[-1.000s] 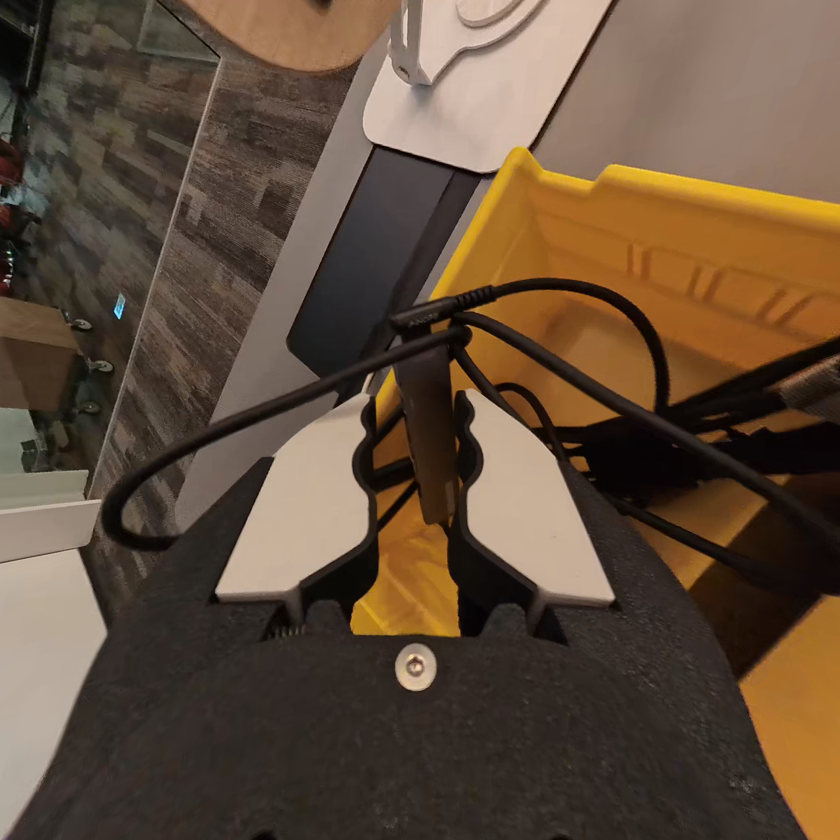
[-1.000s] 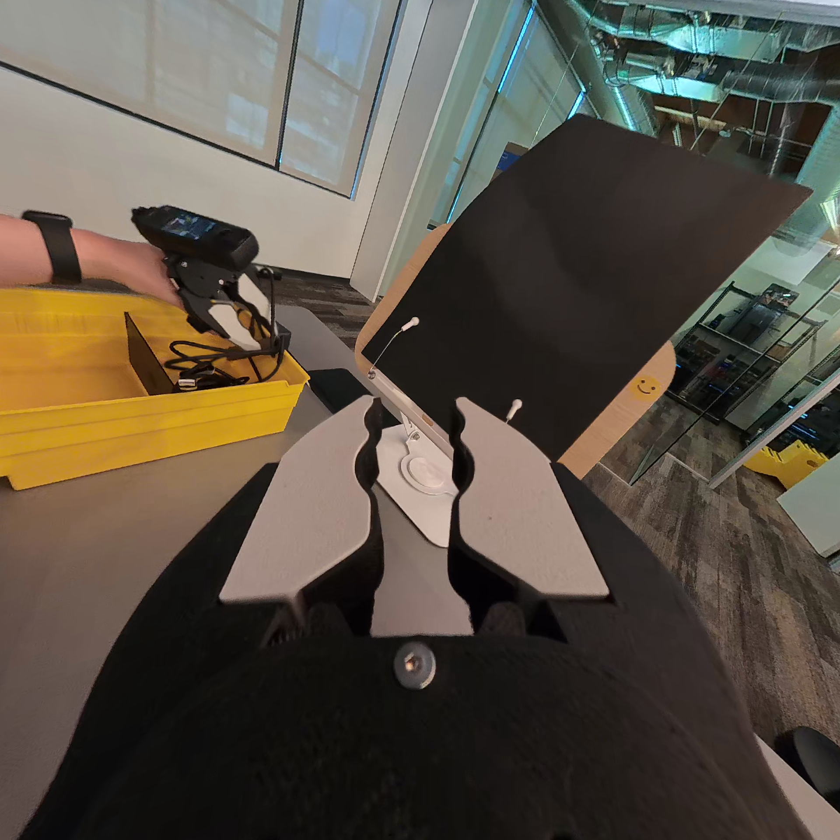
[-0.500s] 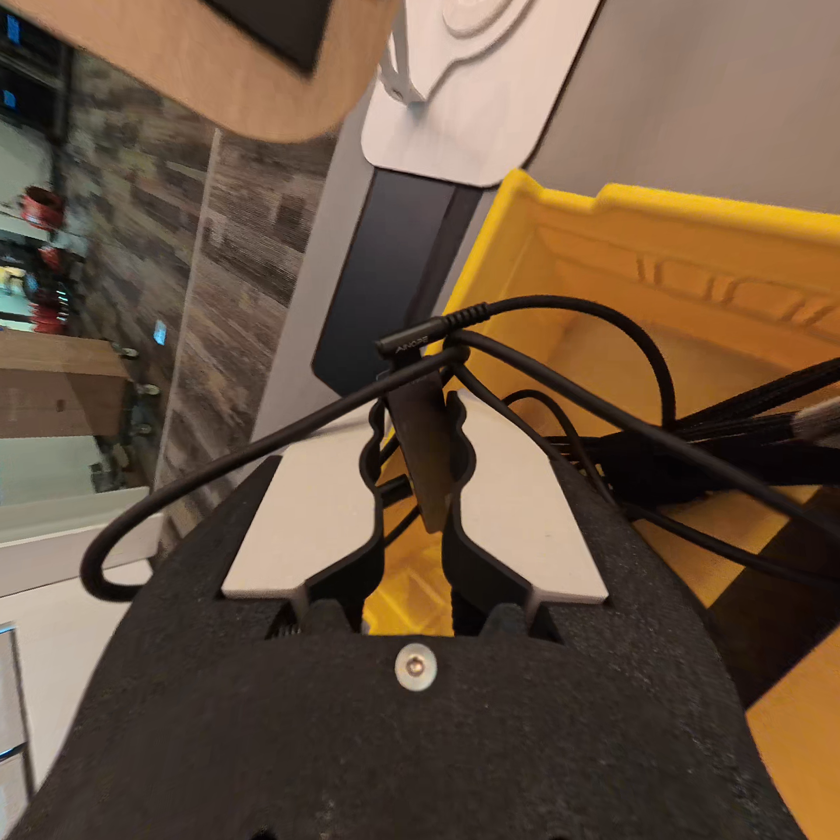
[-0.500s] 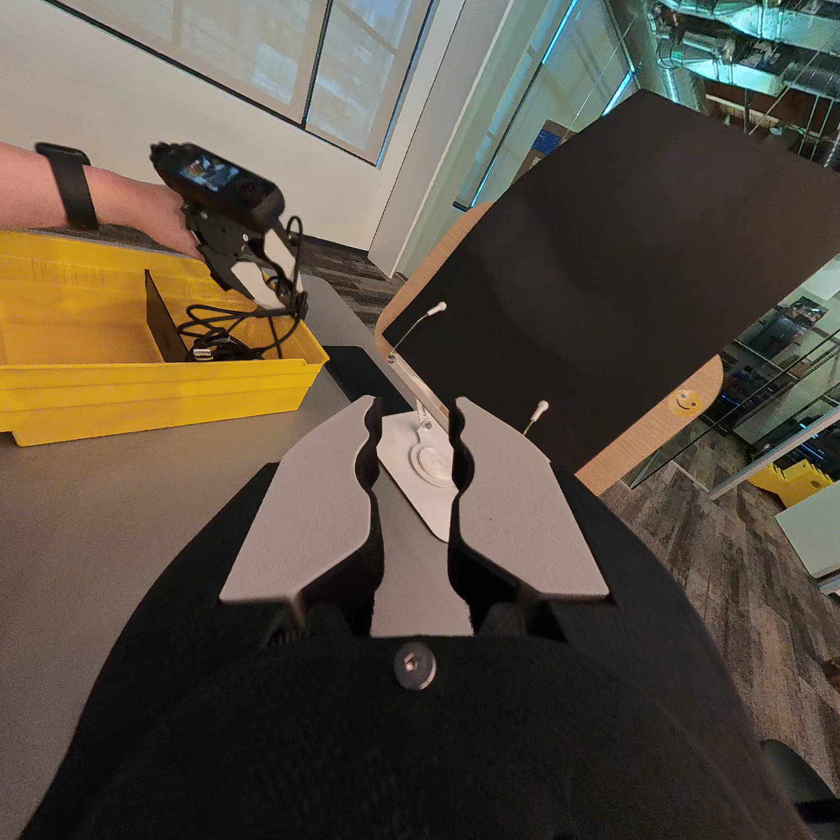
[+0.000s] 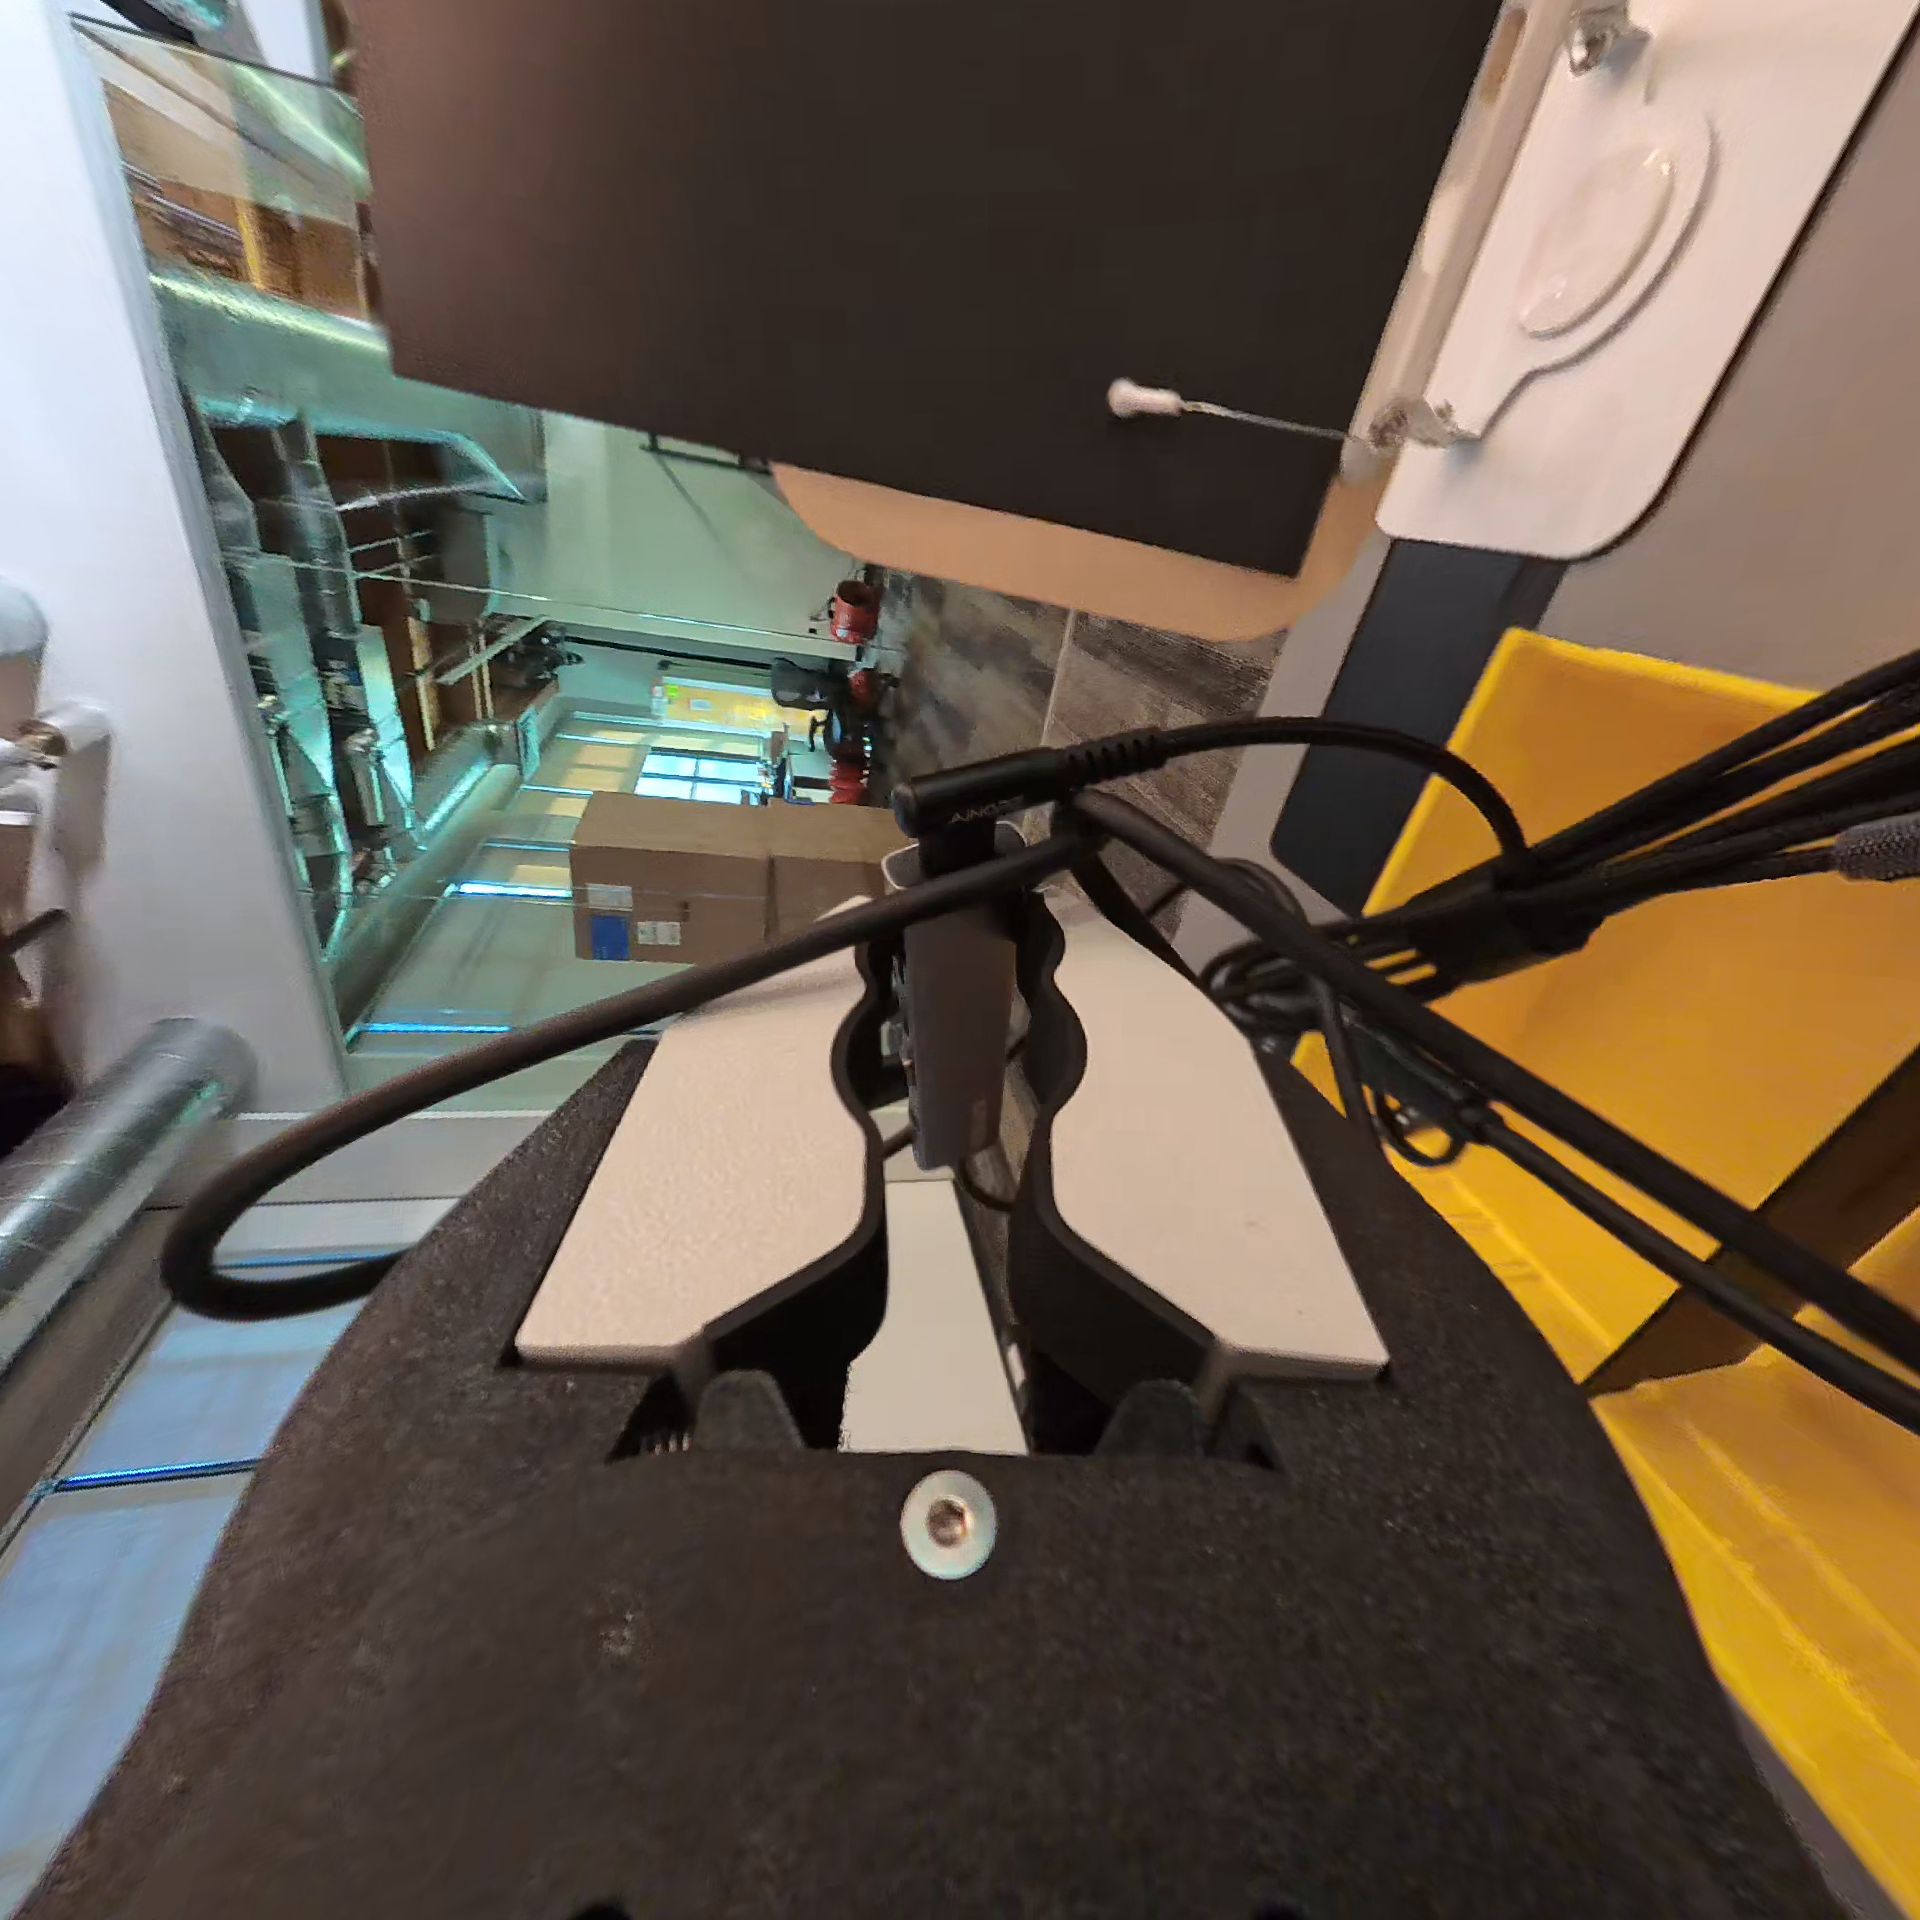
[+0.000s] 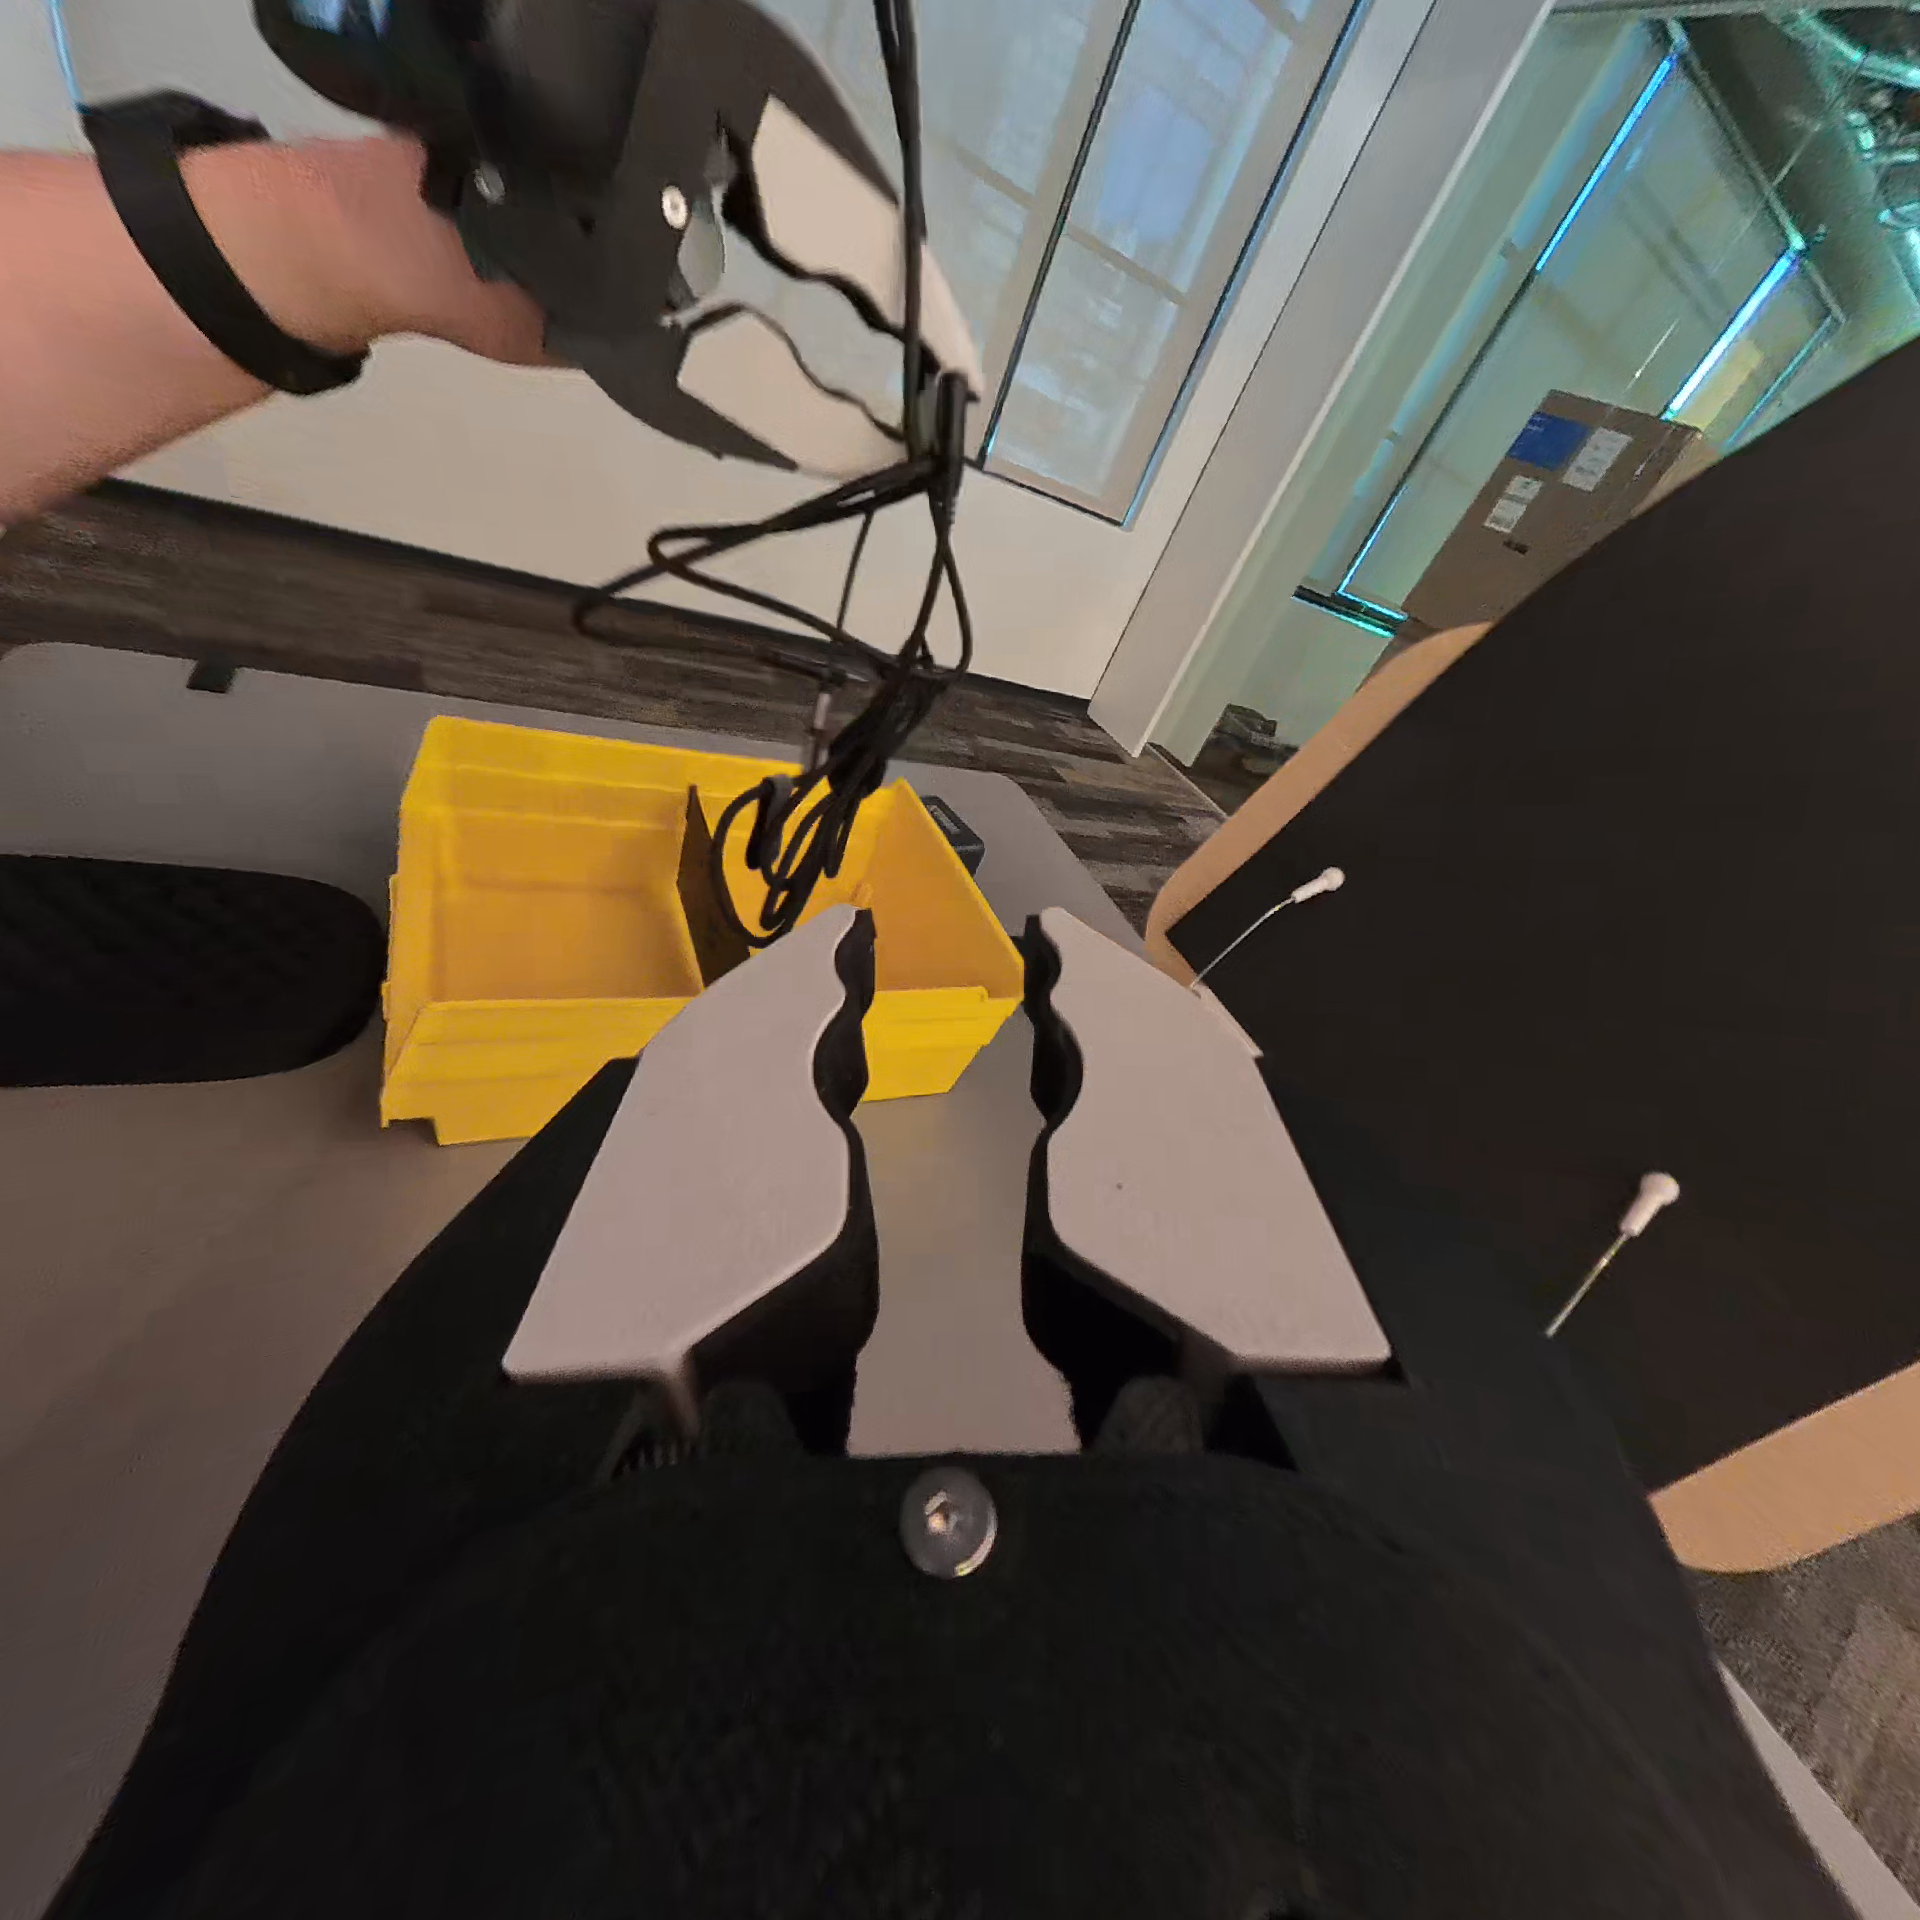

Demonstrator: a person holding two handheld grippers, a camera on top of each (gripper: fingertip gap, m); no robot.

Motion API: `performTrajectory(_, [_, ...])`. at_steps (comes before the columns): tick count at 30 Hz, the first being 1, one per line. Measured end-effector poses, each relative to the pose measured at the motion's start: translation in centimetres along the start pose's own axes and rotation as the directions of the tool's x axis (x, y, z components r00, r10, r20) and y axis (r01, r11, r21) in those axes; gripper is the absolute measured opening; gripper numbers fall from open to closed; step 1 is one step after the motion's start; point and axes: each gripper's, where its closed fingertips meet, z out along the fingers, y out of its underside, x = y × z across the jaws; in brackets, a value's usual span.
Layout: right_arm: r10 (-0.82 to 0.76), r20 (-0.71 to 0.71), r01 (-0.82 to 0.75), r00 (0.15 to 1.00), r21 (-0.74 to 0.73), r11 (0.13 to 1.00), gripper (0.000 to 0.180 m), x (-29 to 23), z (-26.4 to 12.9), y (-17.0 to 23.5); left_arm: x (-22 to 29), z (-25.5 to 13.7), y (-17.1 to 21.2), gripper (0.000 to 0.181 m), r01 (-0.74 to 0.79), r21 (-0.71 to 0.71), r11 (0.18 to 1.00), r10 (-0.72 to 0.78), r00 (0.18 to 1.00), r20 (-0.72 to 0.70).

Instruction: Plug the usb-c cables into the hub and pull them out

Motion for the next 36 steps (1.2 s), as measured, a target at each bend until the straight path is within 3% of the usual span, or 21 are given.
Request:
performTrajectory(5, [0.066,-0.016,-0.062,0.998,0.173,0.983,0.03,-0.9,-0.6,-3.9,-1.8,-3.3,-5.8,0.022,-0.06,0.025,0.998,0.06,0.998,0.021])
performTrajectory(10, [0.224,-0.049,-0.202,0.973,0.272,0.941,0.044,0.9,-2.2,-5.1,2.5,-4.2,-11.8,0.022,-0.148,0.1,0.984,0.149,0.989,-0.001])
performTrajectory(13, [0.272,0.008,-0.265,0.962,0.254,0.93,0.05,0.8,-2.2,-4.6,5.4,-4.2,-14.5,0.022,-0.161,0.134,0.978,0.166,0.986,-0.026])
performTrajectory(17, [0.206,-0.05,-0.198,0.977,0.14,0.97,0.053,1.4,-1.5,-2.2,8.2,-3.8,-17.3,0.022,-0.221,0.161,0.962,0.228,0.973,-0.029])
performTrajectory(21, [0.187,-0.028,-0.185,0.982,0.059,0.981,0.041,1.5,-1.2,-0.5,9.3,-3.5,-19.4,0.022,-0.238,0.188,0.953,0.25,0.967,-0.04])
performTrajectory(23, [0.184,0.02,-0.184,0.983,0.062,0.981,0.024,1.1,-1.4,-0.5,9.4,-3.8,-20.4,0.022,-0.237,0.218,0.947,0.252,0.967,-0.045])
performTrajectory(25, [0.187,0.032,-0.188,0.982,0.065,0.98,0.014,1.4,-1.9,-0.5,9.5,-4.1,-21.0,0.022,-0.231,0.237,0.944,0.253,0.965,-0.069])
performTrajectory(31, [0.178,0.078,-0.181,0.981,0.039,0.983,0.011,1.2,-2.1,0.0,9.5,-5.3,-20.4,0.024,-0.196,0.248,0.949,0.231,0.966,-0.117])
performTrajectory(36, [0.213,0.099,-0.216,0.972,0.022,0.976,0.01,1.8,-2.1,1.2,7.0,-8.5,-16.7,0.025,0.005,0.265,0.964,0.026,0.993,-0.114])
